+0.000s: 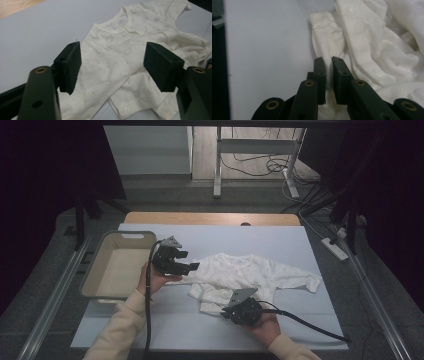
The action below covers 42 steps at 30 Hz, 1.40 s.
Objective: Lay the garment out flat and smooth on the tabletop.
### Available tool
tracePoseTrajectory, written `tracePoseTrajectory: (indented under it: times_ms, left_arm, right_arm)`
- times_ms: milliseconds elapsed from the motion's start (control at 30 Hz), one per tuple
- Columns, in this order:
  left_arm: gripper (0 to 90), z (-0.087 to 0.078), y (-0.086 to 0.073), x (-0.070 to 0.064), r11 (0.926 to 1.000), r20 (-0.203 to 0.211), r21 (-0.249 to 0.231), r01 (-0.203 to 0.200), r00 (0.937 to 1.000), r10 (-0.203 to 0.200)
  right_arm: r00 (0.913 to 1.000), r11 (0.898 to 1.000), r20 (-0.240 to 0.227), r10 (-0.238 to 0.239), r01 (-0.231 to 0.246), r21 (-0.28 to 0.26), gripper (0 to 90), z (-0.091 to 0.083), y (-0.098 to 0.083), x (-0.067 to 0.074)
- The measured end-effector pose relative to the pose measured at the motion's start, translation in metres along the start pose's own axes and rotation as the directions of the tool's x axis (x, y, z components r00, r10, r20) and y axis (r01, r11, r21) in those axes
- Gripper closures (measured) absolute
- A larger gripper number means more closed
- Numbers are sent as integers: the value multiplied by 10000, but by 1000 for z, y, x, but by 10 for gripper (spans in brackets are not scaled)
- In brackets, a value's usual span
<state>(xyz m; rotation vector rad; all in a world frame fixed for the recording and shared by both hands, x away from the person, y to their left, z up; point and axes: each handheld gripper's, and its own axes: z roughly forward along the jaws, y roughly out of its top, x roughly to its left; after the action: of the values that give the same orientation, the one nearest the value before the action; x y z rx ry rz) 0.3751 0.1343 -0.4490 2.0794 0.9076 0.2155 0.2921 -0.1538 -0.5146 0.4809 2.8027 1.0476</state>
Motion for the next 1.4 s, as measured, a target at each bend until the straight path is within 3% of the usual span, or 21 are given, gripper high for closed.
tracePoseTrajectory:
  times_ms: [433, 900, 1133, 1200, 1300, 1400]
  left_arm:
    - [312, -1, -1, 2, 10000, -14, 36, 25, 10000, -24]
    - [310, 0, -1, 2, 10000, -6, 58, 22, 10000, -22]
    - [307, -1, -1, 1, 10000, -24, 46, 28, 10000, -28]
    - [307, 0, -1, 1, 10000, -16, 41, 39, 10000, -39]
    - [307, 0, -1, 1, 10000, -11, 71, 20, 10000, -20]
    - [307, 0, -1, 0, 10000, 9, 81, -16, 10000, 16]
  right_arm:
    - [9986, 9987, -340, 408, -418, -294, 813, -42, -25, 15]
    - [9983, 9990, -373, 445, -443, 82, 813, -59, -46, 30]
    - [9960, 9963, -284, 842, -837, 186, 804, -63, -52, 24]
    - [9960, 9963, -277, 848, -843, 179, 776, -63, -52, 23]
    - [9947, 9952, -326, 978, -979, -24, 644, -64, -50, 22]
    - [9923, 9899, -368, 1180, -1204, -750, 557, -68, -47, 20]
